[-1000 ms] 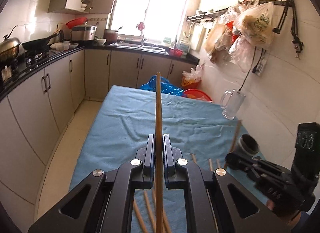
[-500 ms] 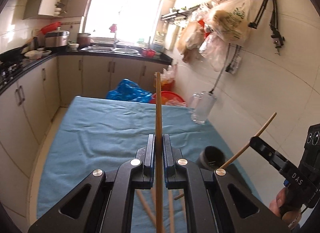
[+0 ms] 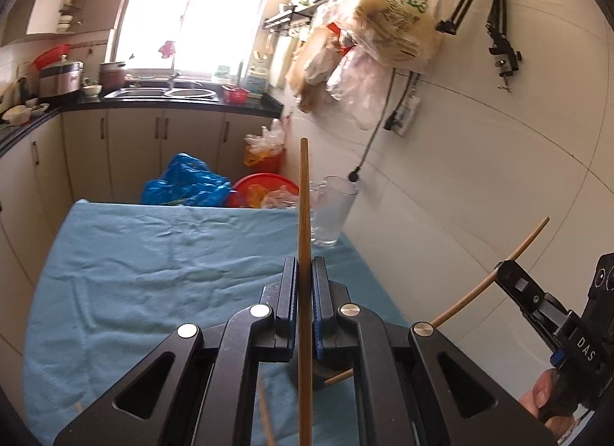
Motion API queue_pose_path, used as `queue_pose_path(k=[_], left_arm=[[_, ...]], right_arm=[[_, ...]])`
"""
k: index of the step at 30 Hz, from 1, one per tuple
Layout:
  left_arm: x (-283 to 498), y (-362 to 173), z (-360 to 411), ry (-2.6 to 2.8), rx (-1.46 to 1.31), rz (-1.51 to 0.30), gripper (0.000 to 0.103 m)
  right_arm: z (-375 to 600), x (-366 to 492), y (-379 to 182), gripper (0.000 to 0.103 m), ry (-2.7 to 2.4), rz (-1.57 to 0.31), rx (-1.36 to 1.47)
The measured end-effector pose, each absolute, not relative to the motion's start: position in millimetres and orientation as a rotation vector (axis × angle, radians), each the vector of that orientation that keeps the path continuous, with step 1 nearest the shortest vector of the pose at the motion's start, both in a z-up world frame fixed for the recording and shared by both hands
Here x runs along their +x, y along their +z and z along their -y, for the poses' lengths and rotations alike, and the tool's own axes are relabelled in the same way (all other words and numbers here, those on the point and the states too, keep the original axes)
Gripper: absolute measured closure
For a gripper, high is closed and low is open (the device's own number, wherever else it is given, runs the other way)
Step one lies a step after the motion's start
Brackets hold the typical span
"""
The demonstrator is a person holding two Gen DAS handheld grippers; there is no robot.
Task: Organize utensils
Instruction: 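Carry both chopsticks upright over the black holder and lower them in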
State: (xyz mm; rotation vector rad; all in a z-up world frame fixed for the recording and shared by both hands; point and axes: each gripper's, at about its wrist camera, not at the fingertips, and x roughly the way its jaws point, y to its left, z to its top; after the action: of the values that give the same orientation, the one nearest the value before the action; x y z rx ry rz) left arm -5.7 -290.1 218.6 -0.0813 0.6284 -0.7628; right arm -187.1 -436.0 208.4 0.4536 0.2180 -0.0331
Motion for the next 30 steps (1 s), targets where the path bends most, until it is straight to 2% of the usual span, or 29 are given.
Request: queue_pose_path(k=[11,21,30], left_arm=[[29,199,368,-0.822,-0.090,-0.670,0.096],[66,167,394,-0.779,-0.133,-0.636,0.096],[56,137,388,-0.790,-0.092,-0.627,0.096]], right_arm=[[486,-171,202,0.096,-0.109,-0.222,0.493],[492,-142,175,0.096,-0.116,-0.293,0.497],[482,-125,154,0.096,-0.111,-0.371,0.456]])
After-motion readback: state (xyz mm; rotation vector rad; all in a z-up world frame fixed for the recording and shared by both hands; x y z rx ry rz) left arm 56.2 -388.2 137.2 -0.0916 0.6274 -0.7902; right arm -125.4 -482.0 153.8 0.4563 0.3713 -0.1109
